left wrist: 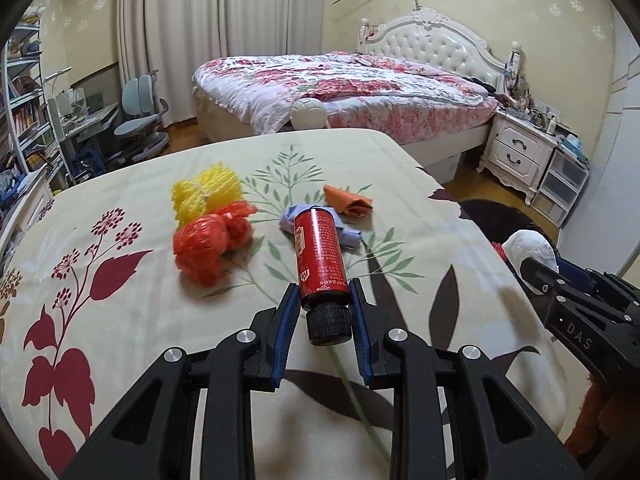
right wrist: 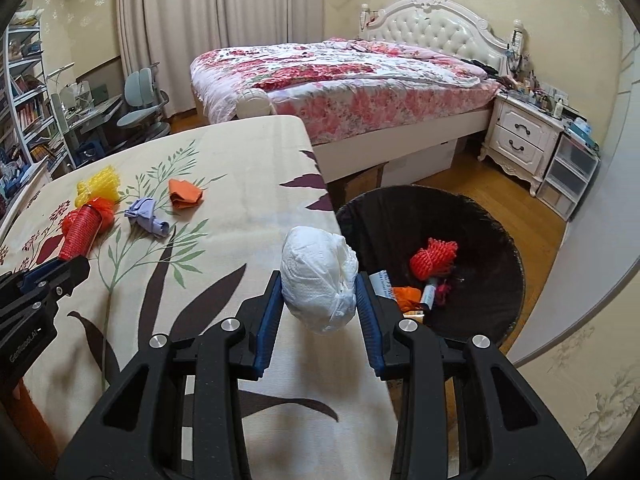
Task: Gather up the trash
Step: 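Carry the bottle and white bag over the bin and open both grippers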
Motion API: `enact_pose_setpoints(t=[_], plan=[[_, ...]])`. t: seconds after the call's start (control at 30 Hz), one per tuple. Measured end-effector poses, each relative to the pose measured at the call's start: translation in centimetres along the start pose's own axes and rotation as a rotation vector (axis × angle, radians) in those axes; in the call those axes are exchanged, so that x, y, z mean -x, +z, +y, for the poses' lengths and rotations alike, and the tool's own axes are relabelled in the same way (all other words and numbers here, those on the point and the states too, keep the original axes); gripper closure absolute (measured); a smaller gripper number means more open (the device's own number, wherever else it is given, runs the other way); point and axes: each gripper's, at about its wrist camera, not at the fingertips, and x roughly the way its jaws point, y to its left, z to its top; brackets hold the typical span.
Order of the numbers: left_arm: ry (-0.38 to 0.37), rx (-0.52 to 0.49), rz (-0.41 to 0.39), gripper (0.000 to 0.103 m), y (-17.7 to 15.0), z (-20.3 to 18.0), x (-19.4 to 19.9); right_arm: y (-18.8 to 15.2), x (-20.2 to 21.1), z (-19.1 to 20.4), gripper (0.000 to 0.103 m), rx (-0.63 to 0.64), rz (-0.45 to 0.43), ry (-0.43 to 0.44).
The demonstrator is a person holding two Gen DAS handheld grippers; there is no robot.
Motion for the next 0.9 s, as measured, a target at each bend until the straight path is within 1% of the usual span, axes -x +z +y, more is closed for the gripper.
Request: enact_pose_setpoints(t=[0.43, 0.63, 0.9], plan=[[-0.1, -0.088, -0.033, 0.075, 2.6, -7.4, -1.7, 0.7, 0.0, -6.4, 0.068, -0.092, -0.028, -0.099], [-0.119, -0.116, -0.037, 0.075, 3.5, -9.9, -2.9, 1.2, -0.5, -8.5, 0.068, -0.115, -0.034, -0.127], [-0.129, -0.152, -0.037, 0.075, 4.7, -12.9, -4.7, 1.9, -1.7, -10.8, 0.068, -0.152, -0.041, -0.139]])
